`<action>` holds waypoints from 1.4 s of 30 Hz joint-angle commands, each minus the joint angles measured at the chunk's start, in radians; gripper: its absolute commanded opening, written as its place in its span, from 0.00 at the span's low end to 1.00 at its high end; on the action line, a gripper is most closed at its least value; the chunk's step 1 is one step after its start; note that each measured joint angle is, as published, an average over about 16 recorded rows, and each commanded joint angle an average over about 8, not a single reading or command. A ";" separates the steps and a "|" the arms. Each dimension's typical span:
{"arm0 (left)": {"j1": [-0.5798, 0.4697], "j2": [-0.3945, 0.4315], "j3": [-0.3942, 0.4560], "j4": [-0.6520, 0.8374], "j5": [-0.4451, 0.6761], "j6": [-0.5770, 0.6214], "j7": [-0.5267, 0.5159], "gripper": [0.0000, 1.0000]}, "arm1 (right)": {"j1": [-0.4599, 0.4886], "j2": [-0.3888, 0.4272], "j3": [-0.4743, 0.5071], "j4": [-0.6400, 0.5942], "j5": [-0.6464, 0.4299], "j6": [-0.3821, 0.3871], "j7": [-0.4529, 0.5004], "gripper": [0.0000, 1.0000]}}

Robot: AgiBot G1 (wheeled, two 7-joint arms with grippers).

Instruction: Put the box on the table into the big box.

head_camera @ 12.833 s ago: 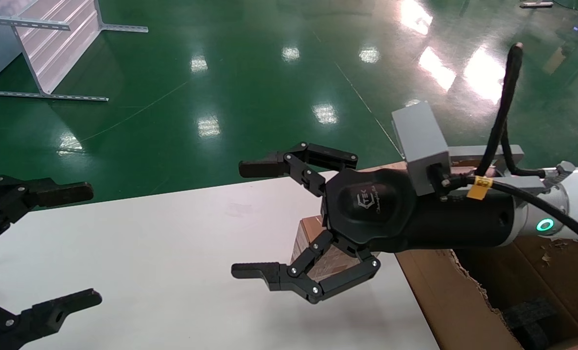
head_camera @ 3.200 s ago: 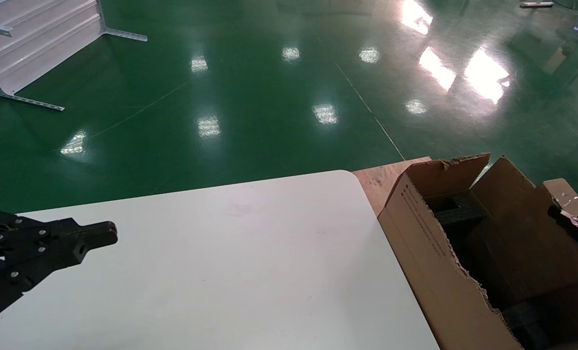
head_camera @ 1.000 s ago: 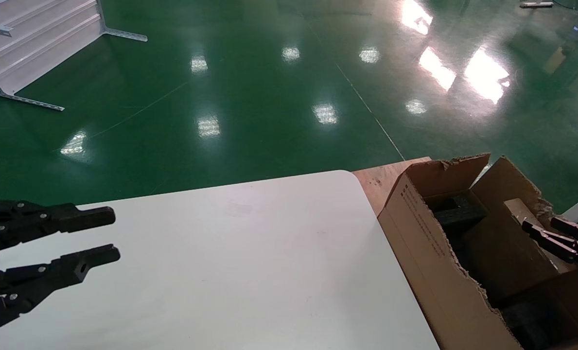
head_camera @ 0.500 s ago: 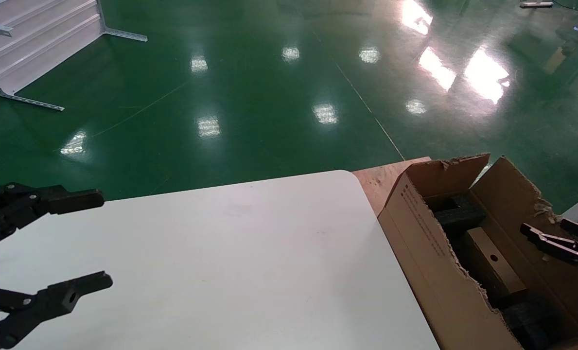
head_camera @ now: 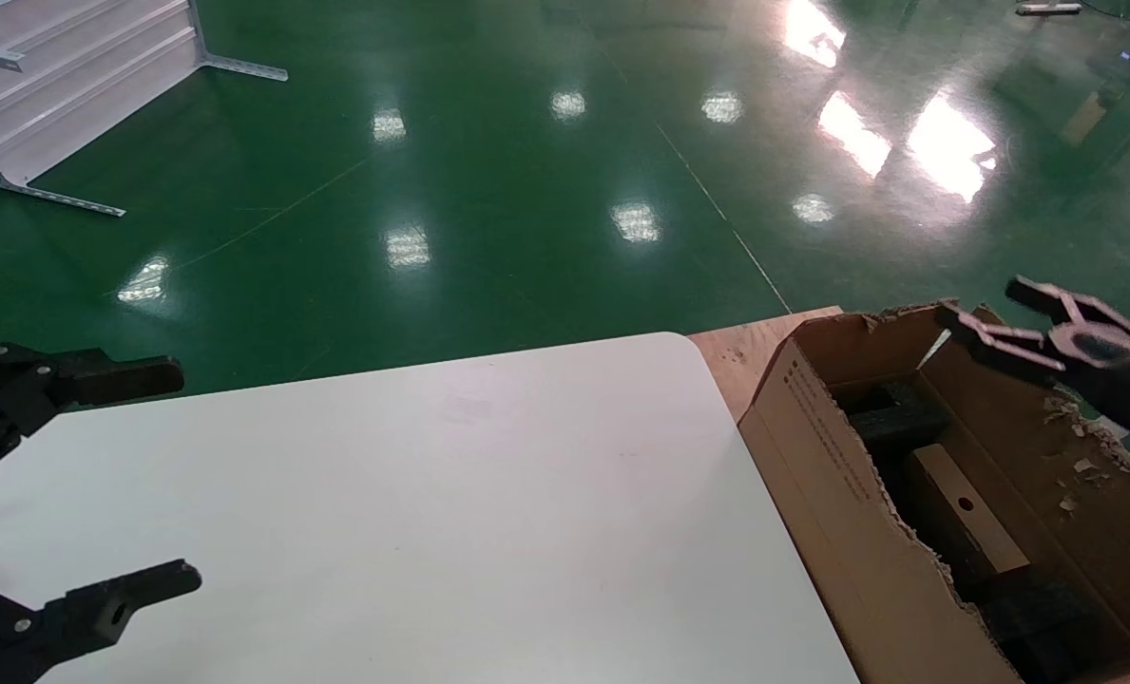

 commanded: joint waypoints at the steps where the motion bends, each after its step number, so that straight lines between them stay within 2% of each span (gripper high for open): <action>1: 0.000 0.000 0.000 0.000 0.000 0.000 0.000 1.00 | 0.030 -0.004 -0.003 0.031 -0.003 -0.001 -0.003 1.00; 7: 0.000 0.000 0.000 0.000 0.000 0.000 0.000 1.00 | 0.071 -0.010 -0.003 0.075 -0.002 0.009 -0.019 1.00; 20: 0.000 0.000 0.000 0.000 0.000 0.000 0.000 1.00 | 0.048 -0.012 0.000 0.085 -0.006 0.006 0.002 1.00; 42: 0.000 0.000 0.001 0.001 0.000 0.000 0.000 1.00 | -0.004 -0.065 0.046 0.540 -0.050 -0.030 0.199 1.00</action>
